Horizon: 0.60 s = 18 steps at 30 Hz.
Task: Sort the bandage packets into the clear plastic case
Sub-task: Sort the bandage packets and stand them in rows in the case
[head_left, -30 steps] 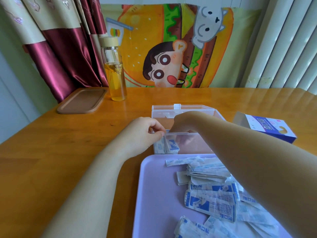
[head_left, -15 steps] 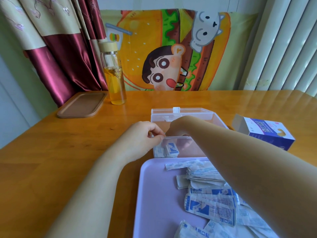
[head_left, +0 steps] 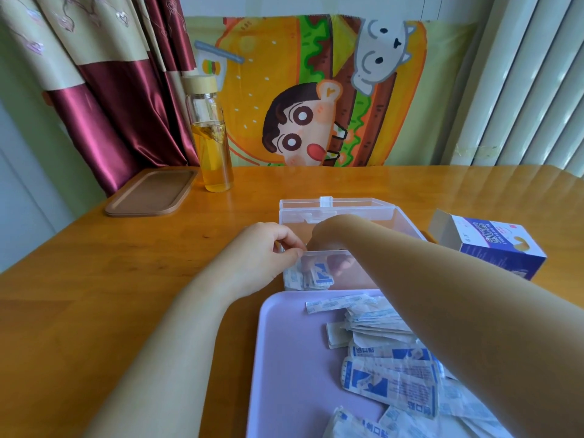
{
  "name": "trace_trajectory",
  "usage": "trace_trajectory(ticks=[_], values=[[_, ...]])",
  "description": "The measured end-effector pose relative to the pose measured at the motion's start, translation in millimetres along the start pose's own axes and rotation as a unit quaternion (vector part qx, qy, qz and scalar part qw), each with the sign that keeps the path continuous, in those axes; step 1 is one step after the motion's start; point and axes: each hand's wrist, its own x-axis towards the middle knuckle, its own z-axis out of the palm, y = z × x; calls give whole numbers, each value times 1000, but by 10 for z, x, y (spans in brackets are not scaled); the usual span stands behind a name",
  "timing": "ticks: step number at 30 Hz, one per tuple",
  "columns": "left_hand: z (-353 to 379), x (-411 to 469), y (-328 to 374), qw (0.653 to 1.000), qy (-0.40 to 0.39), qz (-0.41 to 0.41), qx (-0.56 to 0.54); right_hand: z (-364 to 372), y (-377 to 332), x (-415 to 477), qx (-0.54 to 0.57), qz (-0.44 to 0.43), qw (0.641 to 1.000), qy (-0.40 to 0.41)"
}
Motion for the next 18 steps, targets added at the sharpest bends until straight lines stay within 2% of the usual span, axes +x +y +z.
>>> trace_trajectory(ticks=[3, 7, 14, 18], values=[[1, -1, -1, 1000, -1, 1, 0, -11, -8, -48, -12, -15, 1000, -6], [6, 2, -14, 1000, 1, 4, 1, -35, -18, -130, -51, -82, 995, 31], [7, 4, 1, 1000, 2, 5, 2, -3, -11, -67, -51, -18, 999, 5], [7, 10, -5, 1000, 6, 7, 1, 12, -14, -39, -48, -16, 999, 2]])
